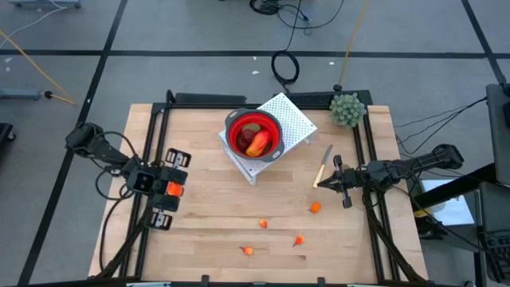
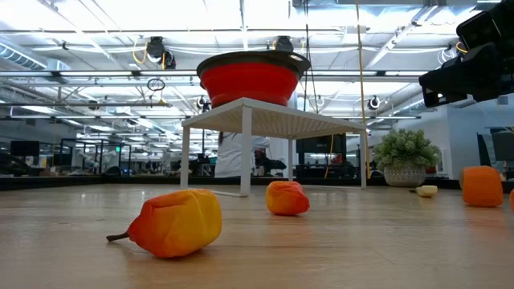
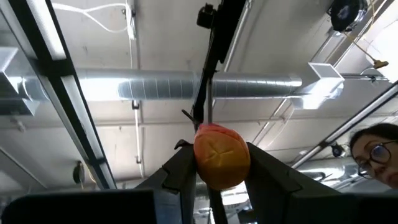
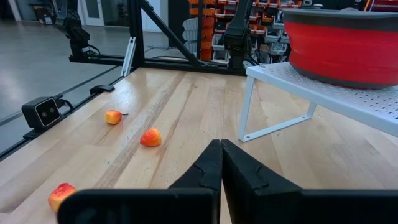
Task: Pick & Place Fruit
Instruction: Put the peach into the red strainer bowl on the shelf
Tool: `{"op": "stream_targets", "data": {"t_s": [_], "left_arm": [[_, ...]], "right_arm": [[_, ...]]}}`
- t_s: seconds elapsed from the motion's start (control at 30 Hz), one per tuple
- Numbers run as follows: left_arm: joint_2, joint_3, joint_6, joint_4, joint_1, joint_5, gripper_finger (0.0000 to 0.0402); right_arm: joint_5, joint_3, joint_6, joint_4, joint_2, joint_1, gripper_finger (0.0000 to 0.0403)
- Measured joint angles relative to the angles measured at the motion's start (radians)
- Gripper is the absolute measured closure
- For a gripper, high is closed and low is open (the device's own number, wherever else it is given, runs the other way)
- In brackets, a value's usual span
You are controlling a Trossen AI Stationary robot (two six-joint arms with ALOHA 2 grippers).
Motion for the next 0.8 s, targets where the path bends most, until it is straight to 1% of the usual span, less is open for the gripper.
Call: {"op": "stream_targets", "data": {"t_s": [0.17,0.37,0.43,0.5,0.67,0.73,0.8], "left_arm": [[0.000,0.000,0.064,0.037,0.000,0.000,0.0289],[0.000,0.000,0.077,0.041,0.000,0.000,0.0289],[0.000,0.000,0.084,0.038,0.000,-0.023,0.0289],[0.002,0.000,0.094,0.020,-0.001,-0.109,0.0289],[0.004,0.000,0.144,-0.041,0.001,-0.425,0.0289],[0.004,0.001,0.169,-0.053,0.008,-0.515,0.0289],[0.005,0.014,0.203,-0.081,0.017,-0.572,0.0289]], "right_arm": [[0.000,0.000,0.000,0.000,0.000,0.000,0.0403],[0.000,0.000,0.000,0.000,0.000,0.000,0.0403],[0.000,0.000,0.000,0.000,0.000,0.000,0.0403],[0.000,0.000,0.000,0.000,0.000,0.000,0.0403],[0.000,0.000,0.000,0.000,0.000,0.000,0.0403],[0.000,0.000,0.000,0.000,0.000,0.000,0.0403],[0.000,0.000,0.000,0.000,0.000,0.000,0.0403]]}}
